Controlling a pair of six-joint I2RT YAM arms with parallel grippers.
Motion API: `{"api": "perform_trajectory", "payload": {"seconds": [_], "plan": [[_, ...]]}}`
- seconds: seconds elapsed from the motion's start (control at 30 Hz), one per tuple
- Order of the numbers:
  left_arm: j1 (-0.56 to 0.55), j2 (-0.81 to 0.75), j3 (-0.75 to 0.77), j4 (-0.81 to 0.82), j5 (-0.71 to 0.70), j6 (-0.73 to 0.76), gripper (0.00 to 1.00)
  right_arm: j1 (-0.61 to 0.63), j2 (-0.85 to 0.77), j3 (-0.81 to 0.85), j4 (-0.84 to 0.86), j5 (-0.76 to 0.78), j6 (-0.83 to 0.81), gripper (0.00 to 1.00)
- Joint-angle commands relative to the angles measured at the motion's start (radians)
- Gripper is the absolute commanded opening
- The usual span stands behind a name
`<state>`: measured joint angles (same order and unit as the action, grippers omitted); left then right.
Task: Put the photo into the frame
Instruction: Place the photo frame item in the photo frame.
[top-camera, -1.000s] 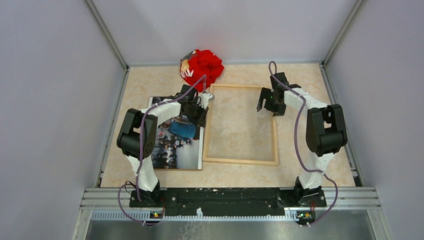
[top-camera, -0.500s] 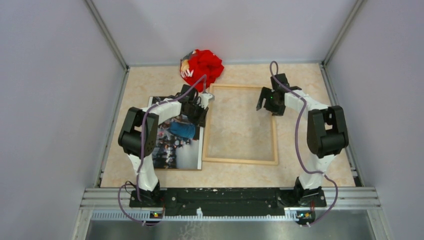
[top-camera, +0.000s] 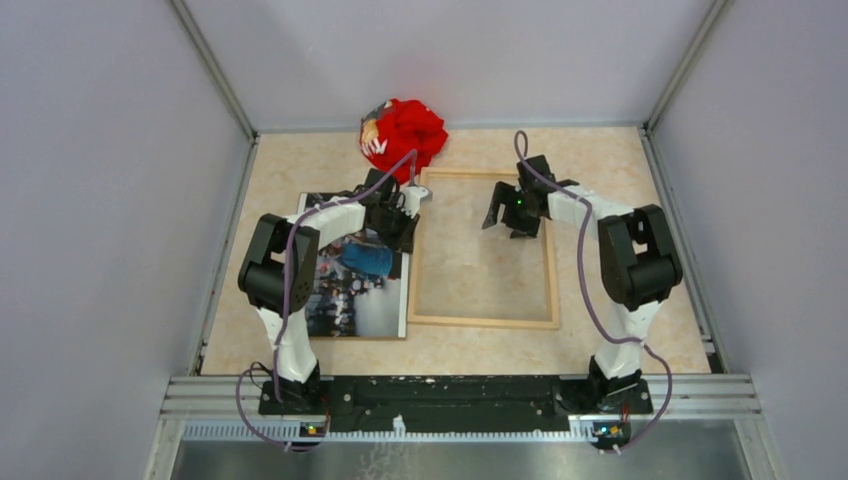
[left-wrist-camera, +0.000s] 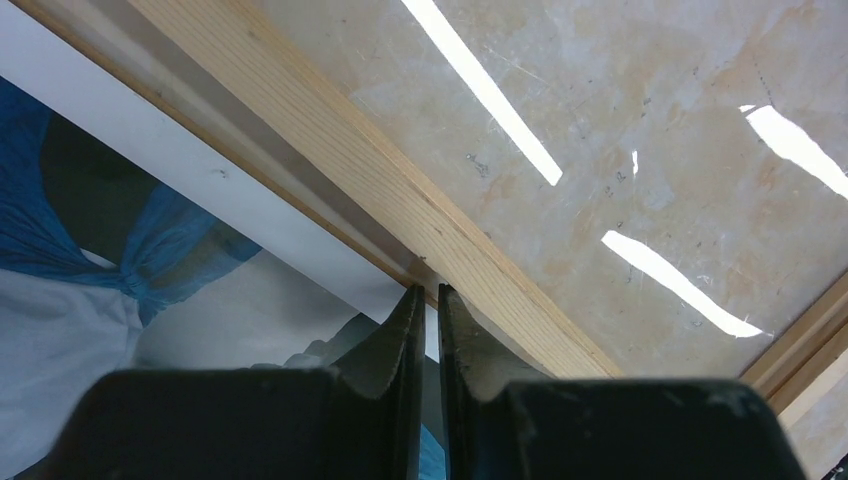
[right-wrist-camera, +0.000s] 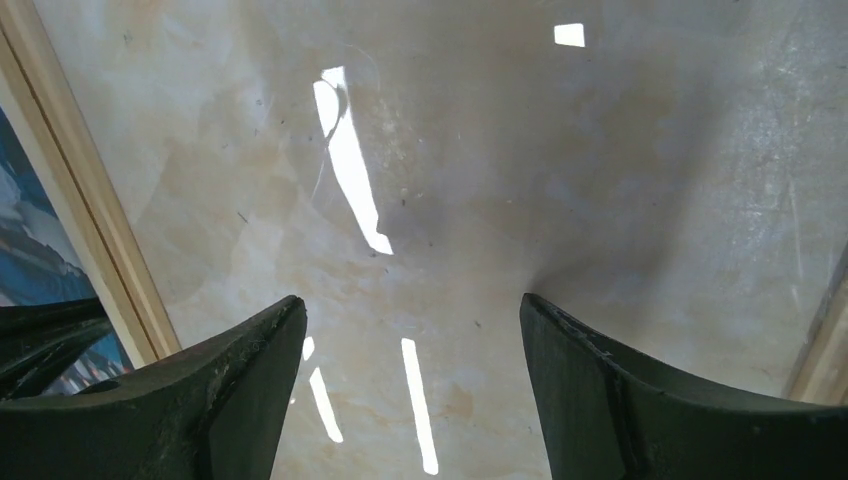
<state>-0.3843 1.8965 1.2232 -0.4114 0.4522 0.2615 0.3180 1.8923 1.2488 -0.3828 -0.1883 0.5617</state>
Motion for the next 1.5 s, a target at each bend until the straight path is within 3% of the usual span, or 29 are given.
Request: {"api": "perform_trajectory", "payload": {"seconds": [0.0,0.4,0.73,0.87,1.2,1.37,1.47], "plan": [[-0.016,0.024,0.003,0.033,-0.010,0.017,0.16,-0.003,-0.030,0.031,-0.046,0.008,-0.003,0.79],[-0.005,-0.021,0.026,-0.017,0.036,0.009,0.16,-0.027,-0.177,0.260,-0.230,0.101,-0.092,0.83],[-0.020,-0.003,0.006,0.004,0.055,0.007,0.16,-0.229,-0.257,0.042,-0.219,0.181,-0.086,0.87],[-0.028,-0.012,-0.003,0.016,0.065,0.001,0.16,-0.281,-0.220,-0.024,-0.163,0.117,-0.083,0.89],[-0.108,0.002,-0.002,0.037,0.063,-0.027,0.17,-0.307,-0.112,-0.001,-0.110,0.013,-0.054,0.89],[-0.091,-0.007,0.058,-0.010,0.024,-0.010,0.19,-0.305,-0.227,-0.012,-0.125,0.131,-0.039,0.88],[-0.020,-0.047,0.120,-0.086,0.044,0.000,0.30,-0.244,-0.326,-0.022,-0.106,0.139,-0.020,0.89]]}}
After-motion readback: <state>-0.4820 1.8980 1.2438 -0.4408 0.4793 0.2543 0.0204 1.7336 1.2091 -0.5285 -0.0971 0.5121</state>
